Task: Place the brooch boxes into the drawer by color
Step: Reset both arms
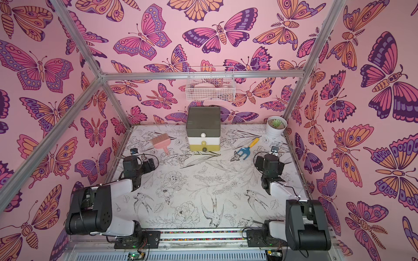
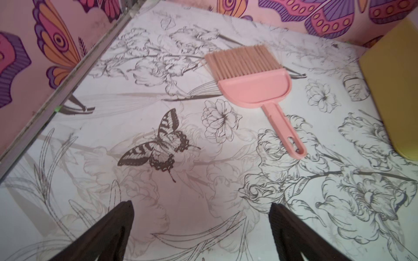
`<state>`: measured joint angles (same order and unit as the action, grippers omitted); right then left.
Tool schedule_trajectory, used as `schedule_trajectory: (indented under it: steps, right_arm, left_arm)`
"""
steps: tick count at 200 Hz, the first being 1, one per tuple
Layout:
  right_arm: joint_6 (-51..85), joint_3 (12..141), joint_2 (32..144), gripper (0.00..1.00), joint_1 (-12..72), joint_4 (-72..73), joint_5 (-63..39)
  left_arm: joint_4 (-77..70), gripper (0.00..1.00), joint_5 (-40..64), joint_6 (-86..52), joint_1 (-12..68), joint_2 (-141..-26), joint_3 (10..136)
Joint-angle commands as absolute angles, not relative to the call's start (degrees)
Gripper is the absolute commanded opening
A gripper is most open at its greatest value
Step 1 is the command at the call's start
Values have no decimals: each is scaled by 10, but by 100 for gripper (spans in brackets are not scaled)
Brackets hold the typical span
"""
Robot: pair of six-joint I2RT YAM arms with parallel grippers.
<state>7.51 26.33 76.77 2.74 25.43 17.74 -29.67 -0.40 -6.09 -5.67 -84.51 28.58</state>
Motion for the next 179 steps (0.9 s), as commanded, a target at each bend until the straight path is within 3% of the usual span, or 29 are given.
schedule_trajectory:
  steps: [1,24,50,86,179]
  right_arm:
    - [46,247,804,99,19,393,133]
    - [42,219,835,99,19,466,124]
    - [31,217,877,99,18,517,93]
    - [28,220,866,99,18,491,89]
    - [29,226,862,99,18,472,89]
  left_arm:
    - [-404,100,6,-23,-34,-844,243]
    - [-588,100,-10,-18,-25,-893,175]
    - [-465,100,-19,-19,-23,-863,220]
    - [-536,100,-19,-20,-22,-885,201]
    - [-525,100,-25,-1,-5,-886,208]
